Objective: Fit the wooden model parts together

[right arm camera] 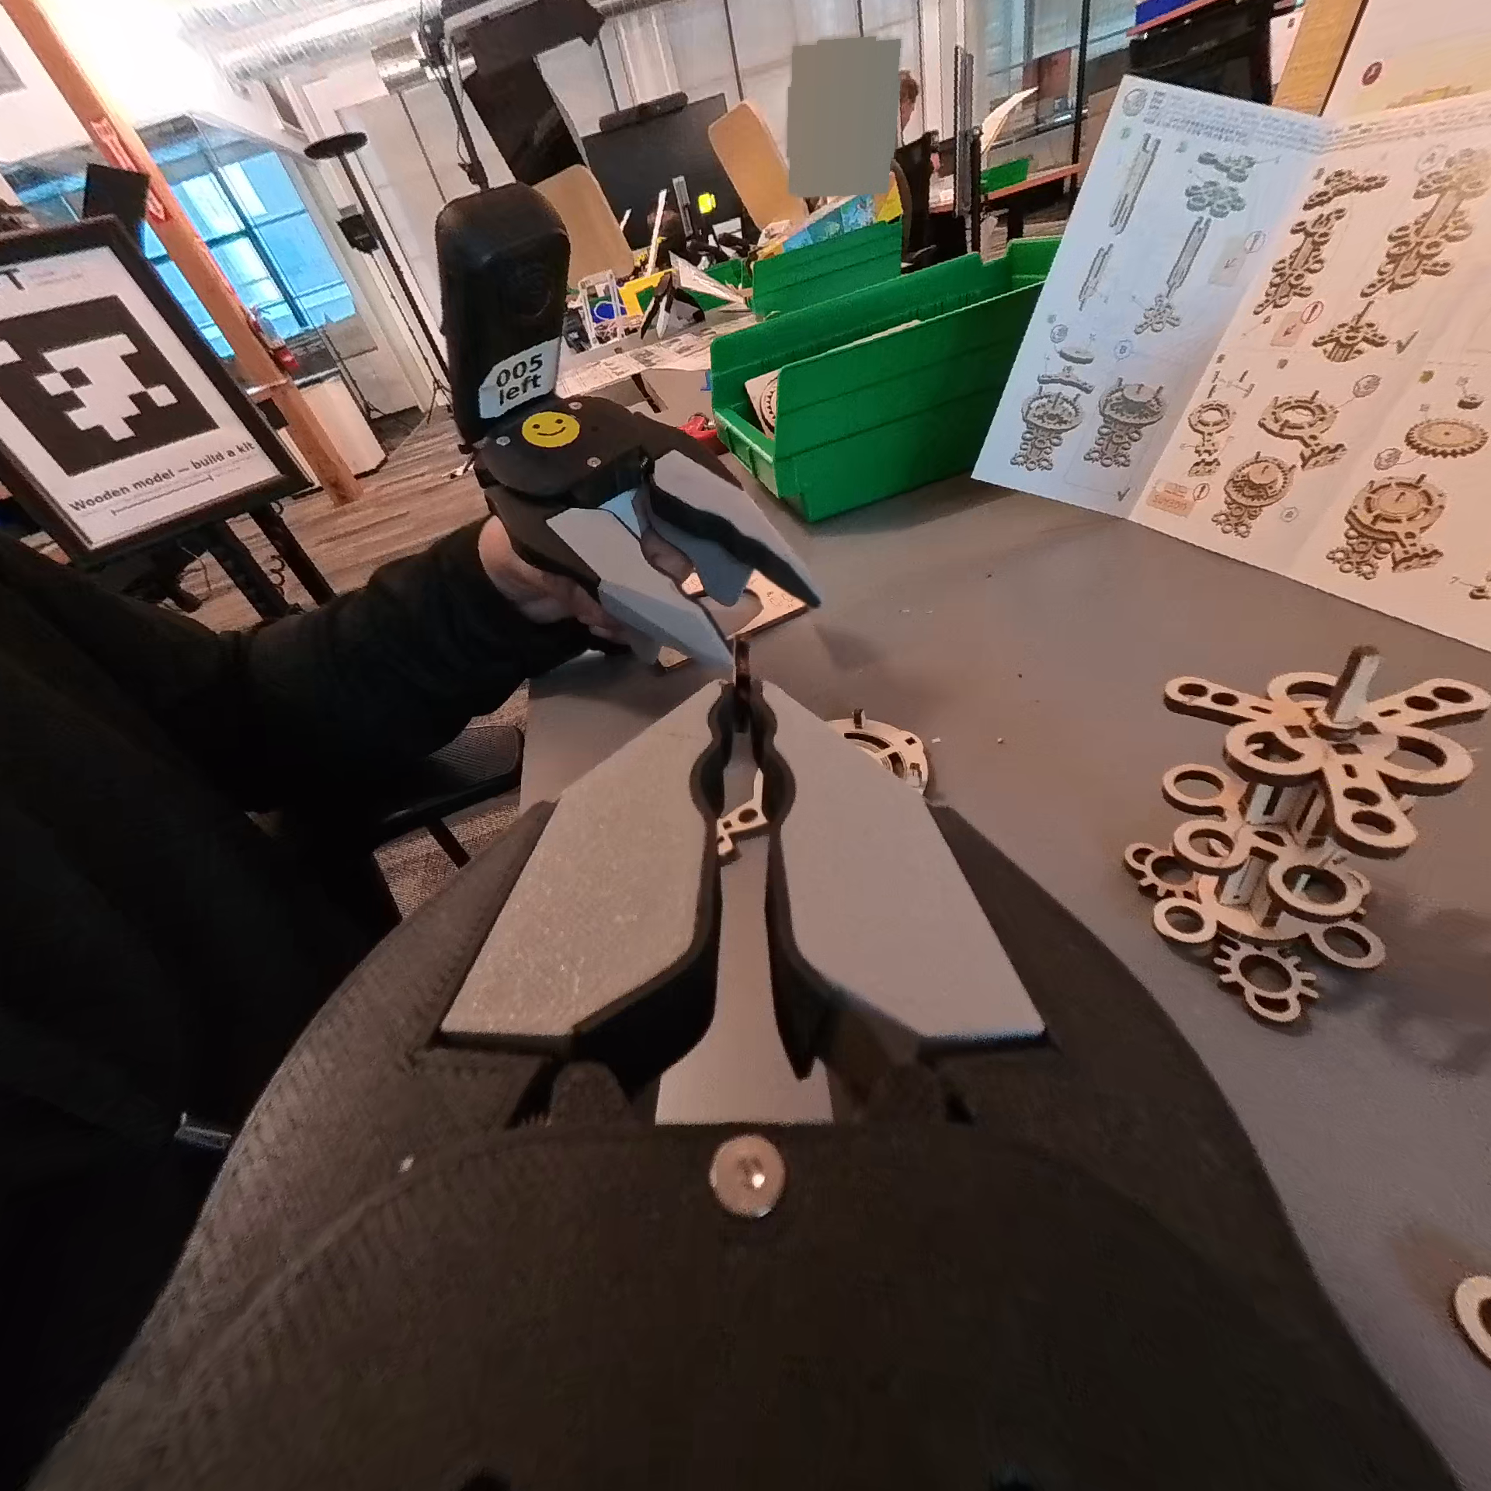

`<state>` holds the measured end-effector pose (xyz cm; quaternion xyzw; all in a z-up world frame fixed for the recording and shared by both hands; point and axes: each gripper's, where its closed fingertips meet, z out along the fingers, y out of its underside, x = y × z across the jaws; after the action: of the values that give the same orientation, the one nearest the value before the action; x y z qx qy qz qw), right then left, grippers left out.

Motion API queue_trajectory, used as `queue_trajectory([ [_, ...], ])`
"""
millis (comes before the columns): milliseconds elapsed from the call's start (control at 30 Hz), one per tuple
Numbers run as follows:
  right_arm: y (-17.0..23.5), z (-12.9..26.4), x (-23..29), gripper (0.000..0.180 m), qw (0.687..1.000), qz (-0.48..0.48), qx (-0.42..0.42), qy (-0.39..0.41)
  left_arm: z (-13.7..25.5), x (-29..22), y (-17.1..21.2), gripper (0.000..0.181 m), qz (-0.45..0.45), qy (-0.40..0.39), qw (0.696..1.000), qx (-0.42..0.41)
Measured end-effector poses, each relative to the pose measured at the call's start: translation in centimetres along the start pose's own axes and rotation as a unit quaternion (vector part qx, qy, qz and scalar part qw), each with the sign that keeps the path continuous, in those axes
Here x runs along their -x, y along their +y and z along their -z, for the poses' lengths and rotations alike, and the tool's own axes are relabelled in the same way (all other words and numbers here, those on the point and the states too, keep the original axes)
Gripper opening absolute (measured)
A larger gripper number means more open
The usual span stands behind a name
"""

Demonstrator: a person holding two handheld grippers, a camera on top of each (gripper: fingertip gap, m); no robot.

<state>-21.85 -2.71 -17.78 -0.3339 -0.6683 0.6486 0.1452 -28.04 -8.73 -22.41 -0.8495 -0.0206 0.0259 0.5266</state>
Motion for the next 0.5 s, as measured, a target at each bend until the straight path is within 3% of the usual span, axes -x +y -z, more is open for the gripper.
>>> queue_trajectory([
  [500, 0.16, 0.18, 0.02, 0.0, 1.0, 0.001, 0.005, -0.004, -0.87, -0.89, 1.09, 0.046, 0.001, 0.036, 0.998, 0.044],
])
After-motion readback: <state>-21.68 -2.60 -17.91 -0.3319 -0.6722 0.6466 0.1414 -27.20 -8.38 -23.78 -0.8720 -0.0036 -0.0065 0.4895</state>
